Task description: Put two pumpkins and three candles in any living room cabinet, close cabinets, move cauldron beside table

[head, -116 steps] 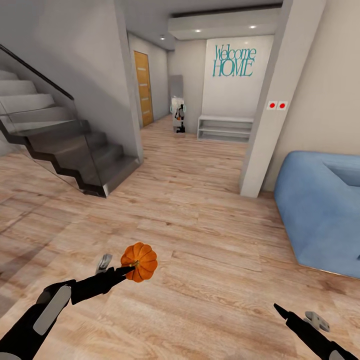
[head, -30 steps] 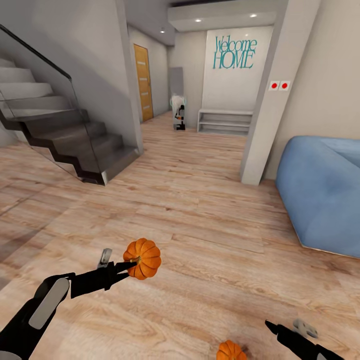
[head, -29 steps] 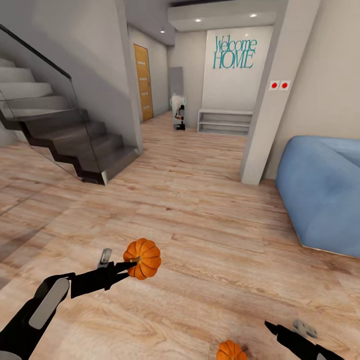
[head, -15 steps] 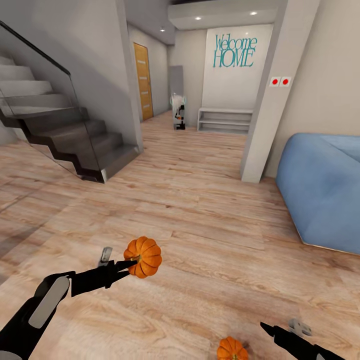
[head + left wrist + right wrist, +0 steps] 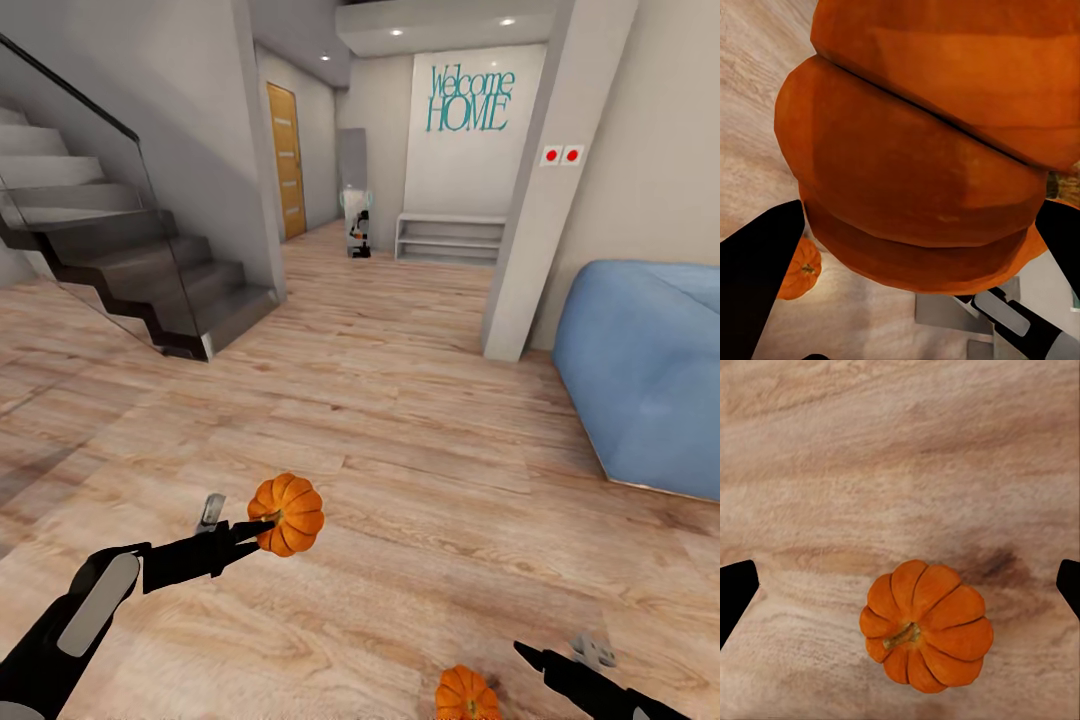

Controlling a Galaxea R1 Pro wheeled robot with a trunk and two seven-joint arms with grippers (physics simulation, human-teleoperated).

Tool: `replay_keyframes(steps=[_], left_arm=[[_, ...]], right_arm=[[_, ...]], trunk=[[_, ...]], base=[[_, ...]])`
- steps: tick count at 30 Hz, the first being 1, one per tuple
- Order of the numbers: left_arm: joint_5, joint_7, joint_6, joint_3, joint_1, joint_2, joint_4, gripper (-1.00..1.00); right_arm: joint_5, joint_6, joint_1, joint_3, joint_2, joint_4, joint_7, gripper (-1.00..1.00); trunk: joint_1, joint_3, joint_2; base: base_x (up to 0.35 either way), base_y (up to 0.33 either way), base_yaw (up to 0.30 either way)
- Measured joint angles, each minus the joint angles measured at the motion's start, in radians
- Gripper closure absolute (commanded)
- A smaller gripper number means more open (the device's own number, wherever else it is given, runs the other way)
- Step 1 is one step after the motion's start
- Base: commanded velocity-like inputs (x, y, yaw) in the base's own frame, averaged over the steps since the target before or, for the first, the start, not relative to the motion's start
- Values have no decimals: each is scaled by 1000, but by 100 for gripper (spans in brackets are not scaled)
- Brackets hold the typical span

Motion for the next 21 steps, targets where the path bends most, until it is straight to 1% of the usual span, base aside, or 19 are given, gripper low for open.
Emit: replay_keyframes(steps=[16, 18, 21], left_arm=[[0, 0, 1, -1, 0, -1, 0, 100], [0, 0, 1, -1, 0, -1, 0, 100], [0, 0, 0, -2, 0, -1, 0, 100]], right_arm=[[0, -3, 0, 0, 0, 0, 10, -100], [0, -2, 0, 0, 0, 0, 26, -100], [1, -2, 0, 0, -1, 0, 67, -100]], trunk=[[61, -50, -112], [69, -56, -126], [81, -66, -147]], base=[[0, 0, 0], [0, 0, 0], [0, 0, 0]])
